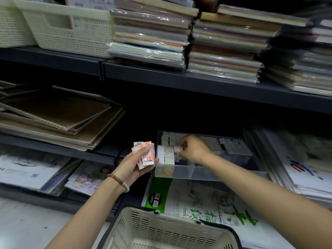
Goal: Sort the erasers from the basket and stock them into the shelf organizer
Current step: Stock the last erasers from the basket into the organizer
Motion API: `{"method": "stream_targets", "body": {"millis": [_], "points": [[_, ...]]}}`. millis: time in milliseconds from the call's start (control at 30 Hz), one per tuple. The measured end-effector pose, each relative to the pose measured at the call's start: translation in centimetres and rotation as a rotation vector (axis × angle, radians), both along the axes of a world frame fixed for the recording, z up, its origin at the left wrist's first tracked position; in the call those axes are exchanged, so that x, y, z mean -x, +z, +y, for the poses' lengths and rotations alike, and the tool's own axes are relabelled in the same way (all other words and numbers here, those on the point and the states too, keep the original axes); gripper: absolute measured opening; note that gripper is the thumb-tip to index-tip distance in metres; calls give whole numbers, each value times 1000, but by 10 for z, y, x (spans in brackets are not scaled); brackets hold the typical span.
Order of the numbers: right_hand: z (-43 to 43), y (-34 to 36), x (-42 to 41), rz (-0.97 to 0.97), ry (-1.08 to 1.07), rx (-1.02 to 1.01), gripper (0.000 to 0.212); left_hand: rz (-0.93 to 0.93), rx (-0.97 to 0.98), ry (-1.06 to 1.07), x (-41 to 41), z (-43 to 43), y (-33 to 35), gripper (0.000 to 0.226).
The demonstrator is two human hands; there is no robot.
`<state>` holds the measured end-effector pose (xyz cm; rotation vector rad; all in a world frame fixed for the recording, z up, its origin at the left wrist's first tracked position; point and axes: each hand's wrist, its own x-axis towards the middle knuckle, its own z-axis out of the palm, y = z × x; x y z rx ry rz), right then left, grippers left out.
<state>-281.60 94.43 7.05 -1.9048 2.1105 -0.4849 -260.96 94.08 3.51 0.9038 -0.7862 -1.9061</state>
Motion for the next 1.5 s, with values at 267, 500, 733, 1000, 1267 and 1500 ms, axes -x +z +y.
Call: {"method": "stream_targets", "body": {"millis": [267,500,733,1000,1267,1500], "points": [[5,-14,6,-207,-68,136,17,45,-9,-6,-1,0,1,48],[2,-1,13,-179,-1,13,18,104,-58,-65,-3,7,13,37],[22,27,2,-495,8,43,17,88,17,-79,6,17,23,47],[44,27,-24,-909,31,-274,34,28,162,21,23,23,26,51],[47,24,-17,-1050,42,-240,28,12,200,0,33,25,26,31],[38,44,37,-763,-24,-14,41,4,138,120,12,6,16,15]]}}
